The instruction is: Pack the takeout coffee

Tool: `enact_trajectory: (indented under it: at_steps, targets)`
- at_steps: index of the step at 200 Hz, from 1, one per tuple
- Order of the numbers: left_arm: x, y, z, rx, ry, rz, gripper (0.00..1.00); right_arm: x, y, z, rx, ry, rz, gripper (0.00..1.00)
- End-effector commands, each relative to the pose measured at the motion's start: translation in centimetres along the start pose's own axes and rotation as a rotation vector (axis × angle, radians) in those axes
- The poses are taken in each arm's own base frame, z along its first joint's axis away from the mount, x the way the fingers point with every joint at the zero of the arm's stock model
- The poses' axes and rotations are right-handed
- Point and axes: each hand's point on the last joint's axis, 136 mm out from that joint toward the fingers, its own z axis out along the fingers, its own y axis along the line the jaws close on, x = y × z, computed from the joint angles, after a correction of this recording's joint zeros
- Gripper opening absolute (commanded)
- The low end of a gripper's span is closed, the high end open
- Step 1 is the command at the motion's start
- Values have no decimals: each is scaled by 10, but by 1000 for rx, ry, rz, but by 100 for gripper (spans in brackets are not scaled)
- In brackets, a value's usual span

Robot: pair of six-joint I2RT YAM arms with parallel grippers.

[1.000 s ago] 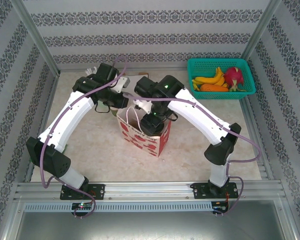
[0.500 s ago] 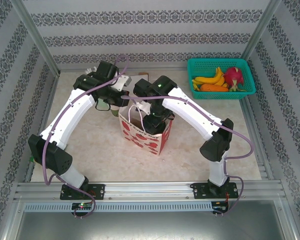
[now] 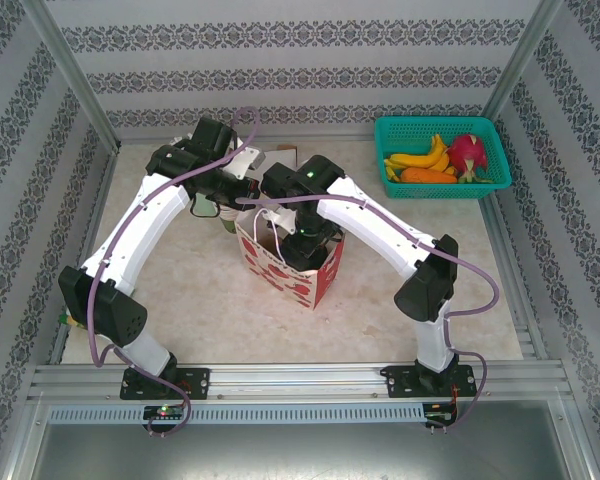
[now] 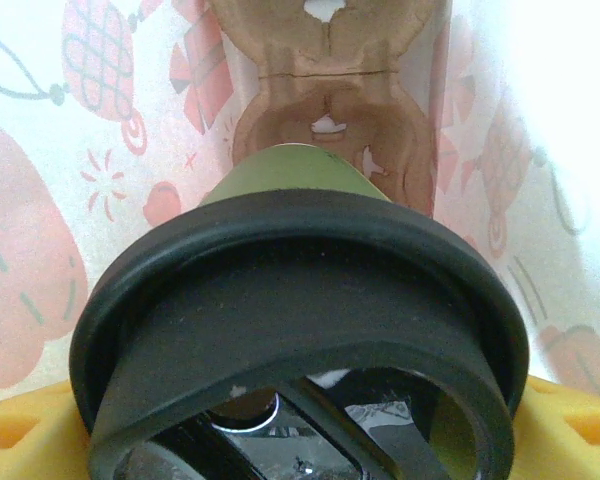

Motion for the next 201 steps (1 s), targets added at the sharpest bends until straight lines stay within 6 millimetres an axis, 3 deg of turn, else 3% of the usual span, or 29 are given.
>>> enact_trajectory:
  at_steps: [1, 201]
  targets:
    - [-5, 1, -7, 12, -16, 19, 0, -2, -10, 8, 30, 7, 36, 59]
    - [-5, -1, -14, 33, -70, 4, 0, -4, -22, 20, 62, -13, 93, 59]
